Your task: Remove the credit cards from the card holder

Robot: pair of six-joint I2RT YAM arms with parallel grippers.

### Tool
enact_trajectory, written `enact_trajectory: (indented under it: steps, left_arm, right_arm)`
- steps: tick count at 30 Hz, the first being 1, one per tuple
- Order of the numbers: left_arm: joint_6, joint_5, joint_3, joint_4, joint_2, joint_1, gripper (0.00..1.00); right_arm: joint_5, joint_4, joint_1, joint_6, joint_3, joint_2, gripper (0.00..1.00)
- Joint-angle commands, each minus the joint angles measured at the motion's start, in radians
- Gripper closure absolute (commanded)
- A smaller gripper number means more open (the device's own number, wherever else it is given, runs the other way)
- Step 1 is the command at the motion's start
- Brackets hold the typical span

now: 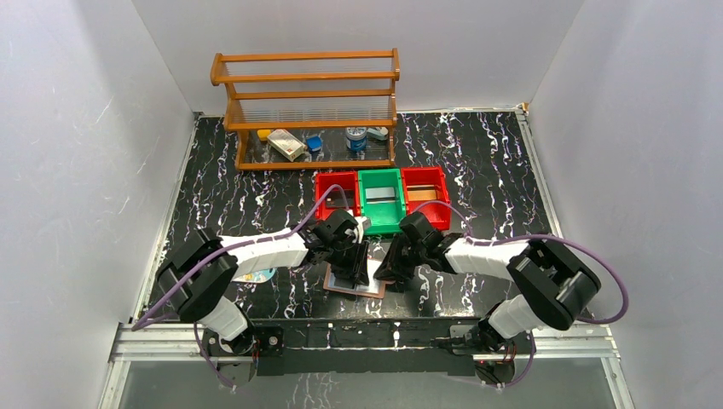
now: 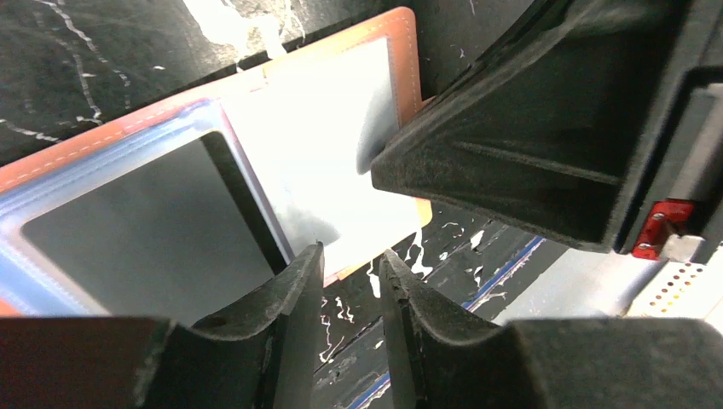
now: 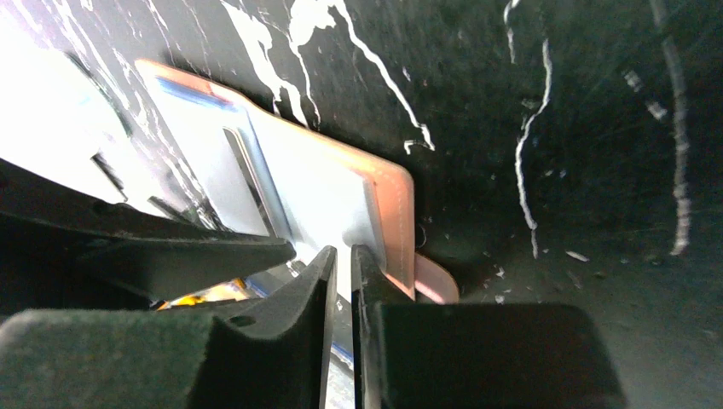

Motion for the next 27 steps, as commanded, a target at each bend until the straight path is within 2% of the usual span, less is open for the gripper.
enact_trajectory:
  steps: [1,8,11,18,27]
  left_arm:
    - [0.022,-0.070,0.033,-0.074,-0.100,-0.006,0.70]
    - [0.042,-0.323,0.046,-0.205,-0.239,-0.004,0.55]
    - [0.041,-0.379,0.044,-0.250,-0.232,-0.004,0.52]
    - [0.034,-0.341,0.023,-0.234,-0.170,-0.005,0.53]
    - [0.031,-0.310,0.011,-0.224,-0.123,-0.005,0.58]
  right_arm:
    - [-0.014,0.007,-0.006,-0.031,-0.020,0.033,0.79]
    - [-0.001,-0.009,-0.007,-0.055,0.002,0.039,0.76]
    - [0.003,-0.024,-0.007,-0.072,0.027,0.034,0.75]
    - [-0.006,-0.029,-0.007,-0.089,0.074,0.023,0.70]
    - [-0.076,0.048,0.003,-0.082,0.114,0.056,0.65]
